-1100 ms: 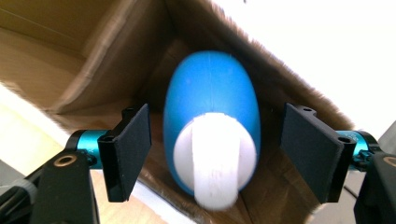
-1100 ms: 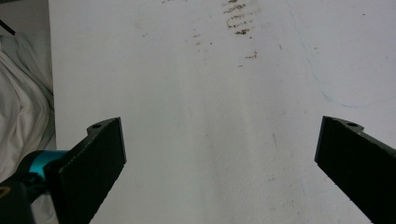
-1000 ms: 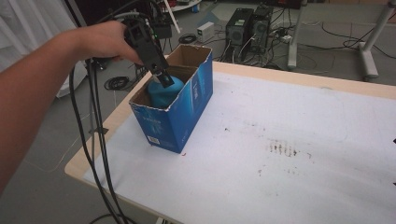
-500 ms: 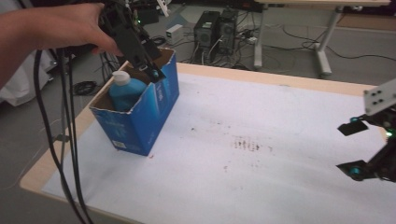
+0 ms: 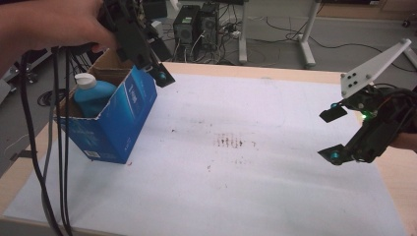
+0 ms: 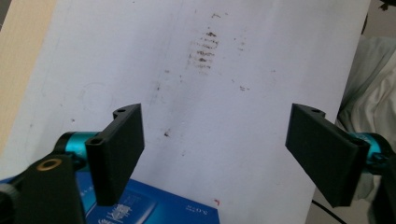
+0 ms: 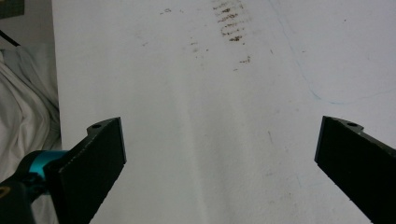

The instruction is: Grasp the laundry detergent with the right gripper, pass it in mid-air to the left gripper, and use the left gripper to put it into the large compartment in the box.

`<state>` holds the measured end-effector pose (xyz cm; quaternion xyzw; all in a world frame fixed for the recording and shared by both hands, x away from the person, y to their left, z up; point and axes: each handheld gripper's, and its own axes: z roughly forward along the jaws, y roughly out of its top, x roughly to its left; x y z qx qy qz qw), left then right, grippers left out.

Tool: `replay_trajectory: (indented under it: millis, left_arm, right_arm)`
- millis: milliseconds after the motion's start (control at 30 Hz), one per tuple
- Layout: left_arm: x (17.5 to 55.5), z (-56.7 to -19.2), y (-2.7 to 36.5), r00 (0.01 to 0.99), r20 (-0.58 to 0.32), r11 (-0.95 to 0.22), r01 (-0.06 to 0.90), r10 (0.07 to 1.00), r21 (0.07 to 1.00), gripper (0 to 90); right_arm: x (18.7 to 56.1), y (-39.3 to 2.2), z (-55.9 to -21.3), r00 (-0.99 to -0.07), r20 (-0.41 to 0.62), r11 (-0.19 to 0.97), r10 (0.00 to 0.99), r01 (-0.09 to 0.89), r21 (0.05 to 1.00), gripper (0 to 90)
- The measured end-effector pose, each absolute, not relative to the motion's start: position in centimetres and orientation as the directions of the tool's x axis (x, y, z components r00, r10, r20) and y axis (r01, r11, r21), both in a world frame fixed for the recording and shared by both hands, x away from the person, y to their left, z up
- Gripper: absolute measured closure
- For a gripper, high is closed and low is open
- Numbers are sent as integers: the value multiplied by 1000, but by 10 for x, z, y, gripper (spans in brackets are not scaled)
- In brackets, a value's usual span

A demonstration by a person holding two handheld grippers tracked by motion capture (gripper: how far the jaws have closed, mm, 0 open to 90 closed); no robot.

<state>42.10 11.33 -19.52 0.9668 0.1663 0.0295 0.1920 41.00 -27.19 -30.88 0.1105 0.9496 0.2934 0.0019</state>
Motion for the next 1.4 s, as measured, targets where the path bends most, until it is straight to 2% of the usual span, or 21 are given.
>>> replay_trajectory:
  millis: [133, 200, 333, 600, 867, 1400]
  left_arm:
    - [423, -201, 99, 961, -2, -892, 257, 276, 372, 145]
    - [424, -205, 92, 965, 15, -901, 240, 263, 361, 48]
    - [425, -213, 81, 970, 49, -917, 210, 240, 339, 18]
    - [431, -222, 67, 971, 41, -926, 212, 236, 312, 16]
    - [432, -226, 51, 978, 59, -928, 172, 202, 332, 17]
    - [436, -258, 16, 984, 35, -942, 156, 174, 297, 17]
  right_arm:
    - [410, -271, -309, -976, 61, 804, 208, 205, 559, 12]
    - [410, -270, -309, -976, 61, 803, 209, 207, 558, 12]
    - [410, -269, -309, -977, 59, 803, 207, 203, 561, 12]
    - [410, -268, -309, -976, 61, 803, 207, 206, 560, 13]
    - [412, -266, -311, -976, 63, 807, 207, 207, 553, 13]
    - [413, -263, -314, -977, 73, 824, 198, 206, 528, 12]
